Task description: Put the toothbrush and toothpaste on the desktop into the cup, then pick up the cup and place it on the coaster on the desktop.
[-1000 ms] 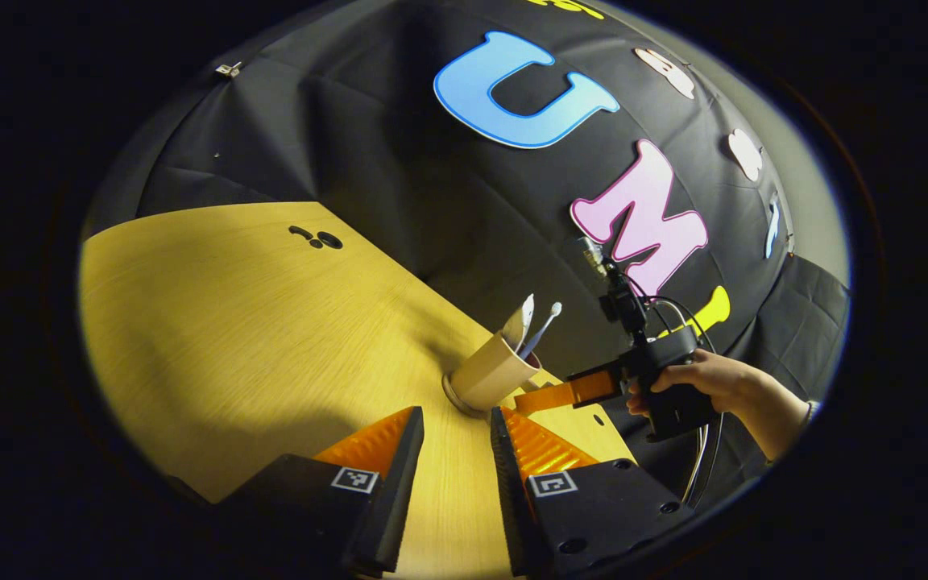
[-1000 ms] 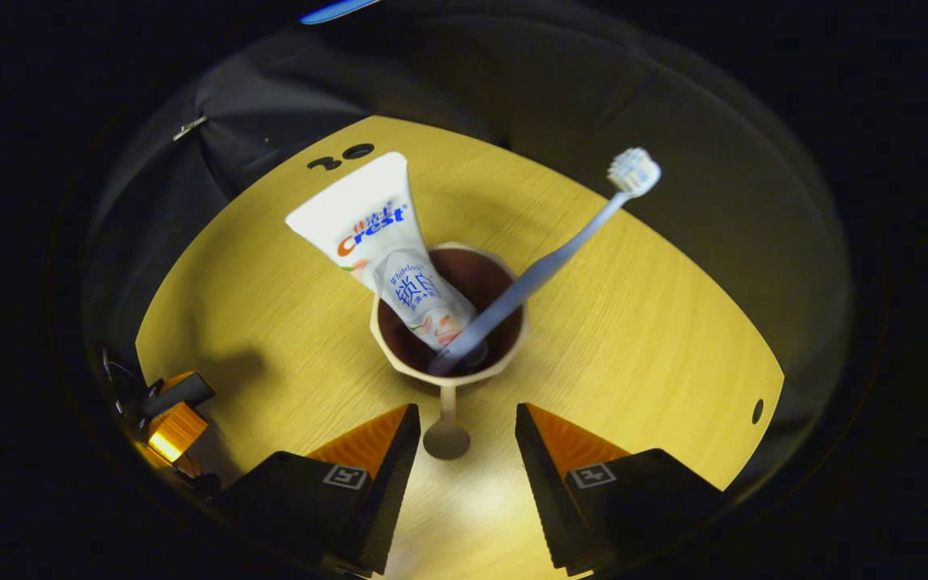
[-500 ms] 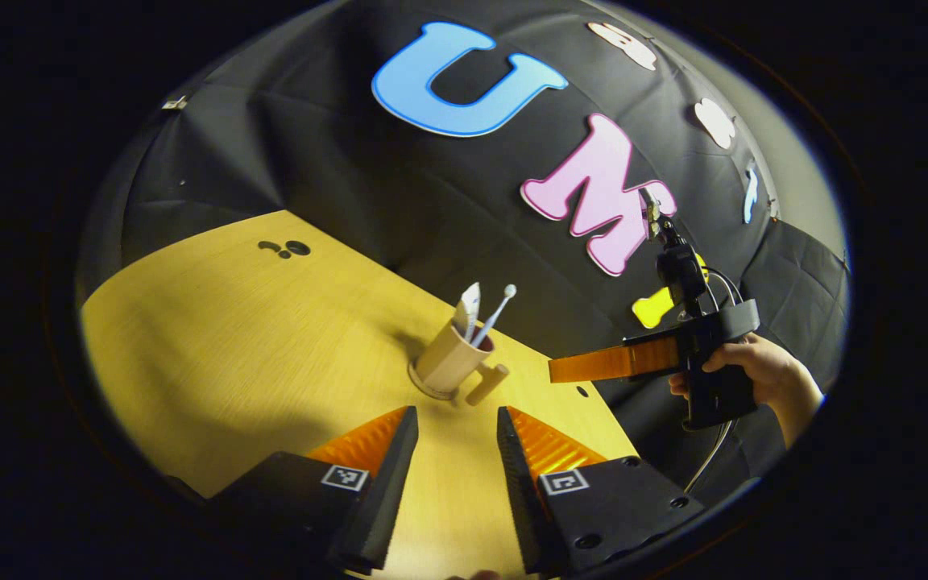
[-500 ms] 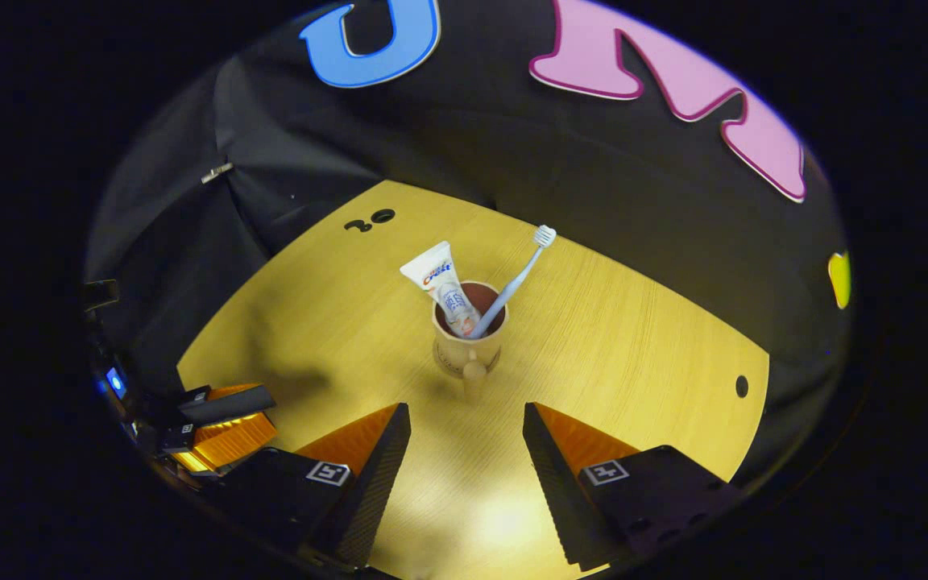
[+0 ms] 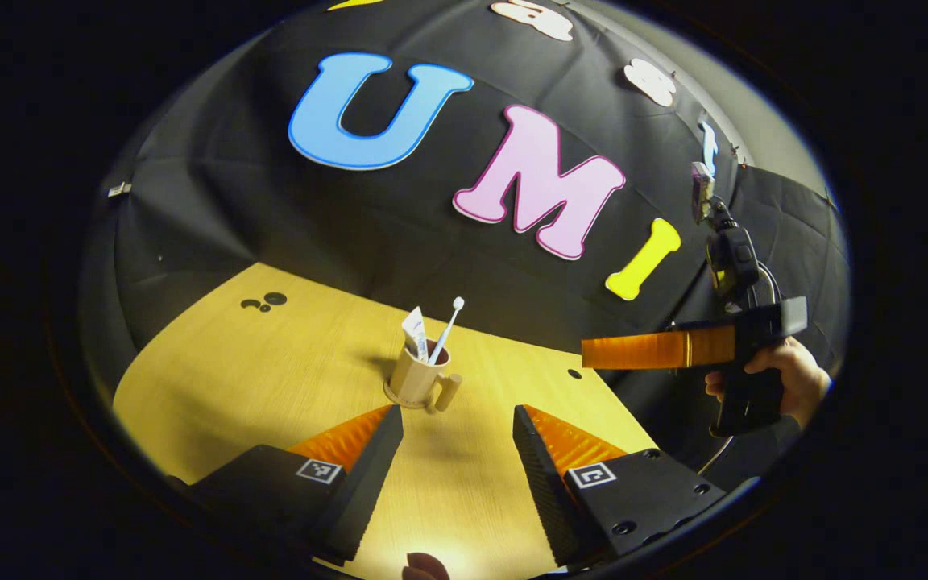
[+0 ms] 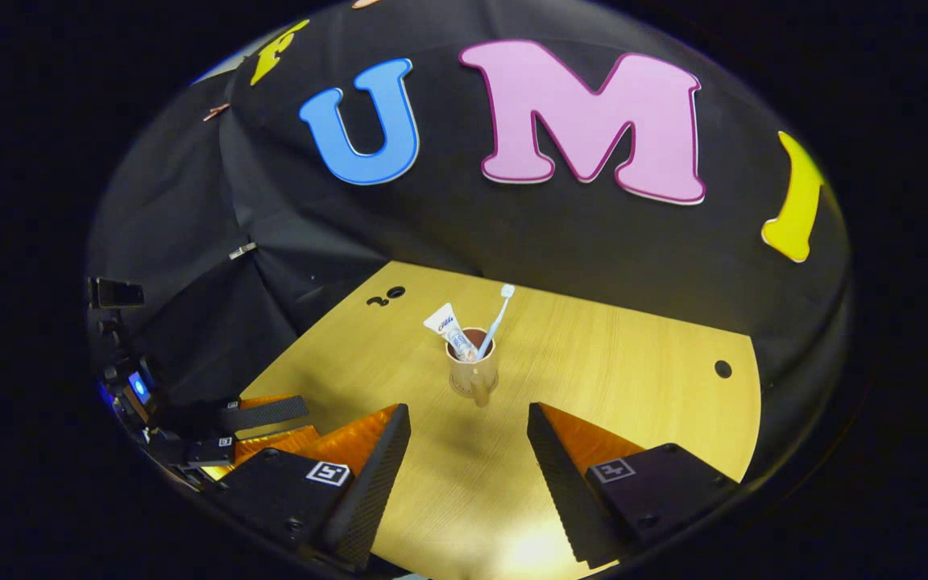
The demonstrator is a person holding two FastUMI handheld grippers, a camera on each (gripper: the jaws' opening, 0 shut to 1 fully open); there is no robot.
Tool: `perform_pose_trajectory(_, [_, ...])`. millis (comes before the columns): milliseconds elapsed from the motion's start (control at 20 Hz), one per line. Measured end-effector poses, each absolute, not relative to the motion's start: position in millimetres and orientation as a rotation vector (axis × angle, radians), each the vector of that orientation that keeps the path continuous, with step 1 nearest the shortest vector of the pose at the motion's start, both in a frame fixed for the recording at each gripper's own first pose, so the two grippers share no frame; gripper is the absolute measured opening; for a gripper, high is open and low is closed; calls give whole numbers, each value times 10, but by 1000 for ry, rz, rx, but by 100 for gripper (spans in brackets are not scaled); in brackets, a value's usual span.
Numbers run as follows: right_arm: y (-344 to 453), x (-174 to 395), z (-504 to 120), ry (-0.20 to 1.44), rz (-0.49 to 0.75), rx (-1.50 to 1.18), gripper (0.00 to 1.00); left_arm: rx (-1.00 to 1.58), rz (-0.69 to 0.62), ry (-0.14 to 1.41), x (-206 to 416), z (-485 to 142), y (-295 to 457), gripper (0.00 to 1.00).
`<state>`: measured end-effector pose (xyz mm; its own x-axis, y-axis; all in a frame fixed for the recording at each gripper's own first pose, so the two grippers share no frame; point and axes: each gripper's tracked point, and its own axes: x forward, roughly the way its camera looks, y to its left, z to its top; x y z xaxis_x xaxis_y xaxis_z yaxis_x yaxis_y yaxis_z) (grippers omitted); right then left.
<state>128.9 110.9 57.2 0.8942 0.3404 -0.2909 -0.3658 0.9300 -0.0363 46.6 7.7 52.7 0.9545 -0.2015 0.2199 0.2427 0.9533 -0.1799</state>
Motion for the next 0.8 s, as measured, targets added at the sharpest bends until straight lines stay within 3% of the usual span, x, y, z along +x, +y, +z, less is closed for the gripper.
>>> perform_pose_trajectory(350, [865,817,844,114,318,-37,94,-139,-255,-258,93,924,-210,89])
perform_pose_trajectory(800, [380,439,885,23,251,-1,96,-71,-246,-247,-77,880,-455,89])
